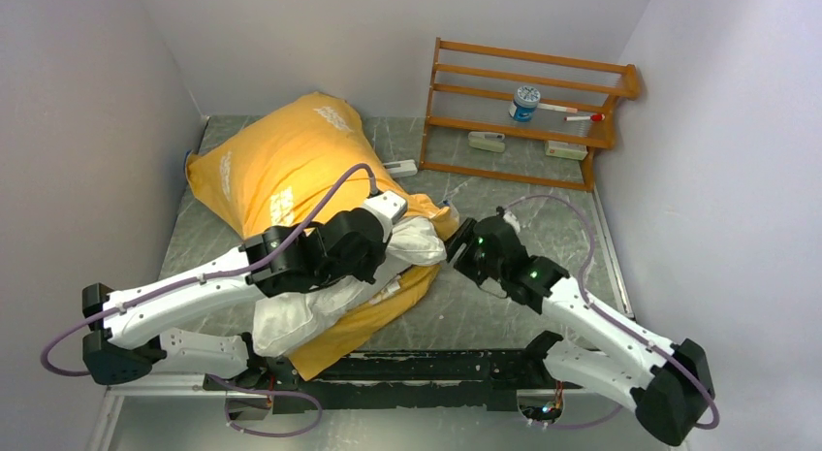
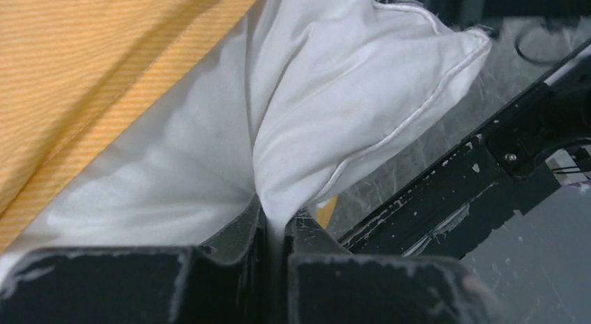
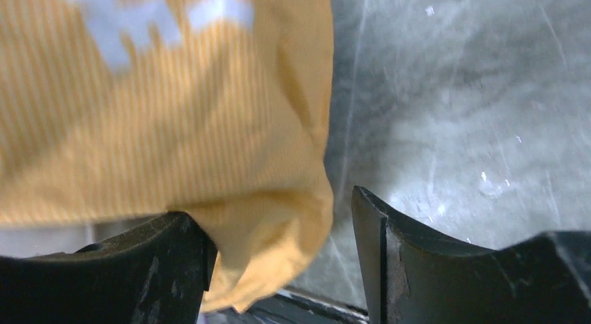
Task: Remove the pillowcase from the pillow
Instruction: Remove the pillow from the pillowcase.
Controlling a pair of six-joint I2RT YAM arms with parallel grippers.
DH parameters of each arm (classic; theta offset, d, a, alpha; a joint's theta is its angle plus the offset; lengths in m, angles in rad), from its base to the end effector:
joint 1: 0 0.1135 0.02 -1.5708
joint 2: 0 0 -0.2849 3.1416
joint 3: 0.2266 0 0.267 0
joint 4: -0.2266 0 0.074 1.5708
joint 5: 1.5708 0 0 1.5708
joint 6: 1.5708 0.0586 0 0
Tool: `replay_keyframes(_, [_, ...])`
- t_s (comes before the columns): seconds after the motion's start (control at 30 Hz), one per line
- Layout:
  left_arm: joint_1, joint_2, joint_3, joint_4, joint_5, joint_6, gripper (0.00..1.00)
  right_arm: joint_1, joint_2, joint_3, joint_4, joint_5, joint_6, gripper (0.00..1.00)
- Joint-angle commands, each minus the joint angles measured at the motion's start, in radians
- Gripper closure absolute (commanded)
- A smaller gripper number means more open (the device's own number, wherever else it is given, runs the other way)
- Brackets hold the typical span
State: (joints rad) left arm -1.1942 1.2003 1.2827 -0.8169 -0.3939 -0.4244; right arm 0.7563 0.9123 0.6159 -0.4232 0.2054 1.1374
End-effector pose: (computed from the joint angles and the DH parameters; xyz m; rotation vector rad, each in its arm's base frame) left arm 0.1188 -0.2393 0.3744 0.6636 2.1725 -0.4162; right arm 0.1615 0.1360 0.2336 0.5614 2.3220 0.7342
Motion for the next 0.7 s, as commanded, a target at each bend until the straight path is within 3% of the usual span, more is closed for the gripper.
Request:
replay_keyframes(0.0, [0.008,-0.063,-0.012,0.016,0.135,0.048,0.95,-0.250,0.078,0.022,0.224,-0.405,-0.123,0.31])
replay_keyframes(0.07, [0.007,-0.065,-0.022,0.007,0.172,0.058,0.95,-0.316,0.141,0.076,0.294,-0.556,-0.165,0.31])
replay_keyframes(0.27, [0.007,-0.073,-0.064,0.052,0.182,0.039,0.95,-0.311,0.302,0.255,0.199,-0.621,-0.338,0.32])
replay_keyframes(0.57, [-0.056,-0.014,-0.025,0.109,0.362,0.122,0.95,-0.287,0.335,0.378,0.054,-0.352,-0.332,0.32])
replay_keyframes(0.67, [-0.107,-0.003,-0.022,0.116,0.391,0.137,0.95,-0.286,0.423,0.419,0.054,-0.355,-0.324,0.32])
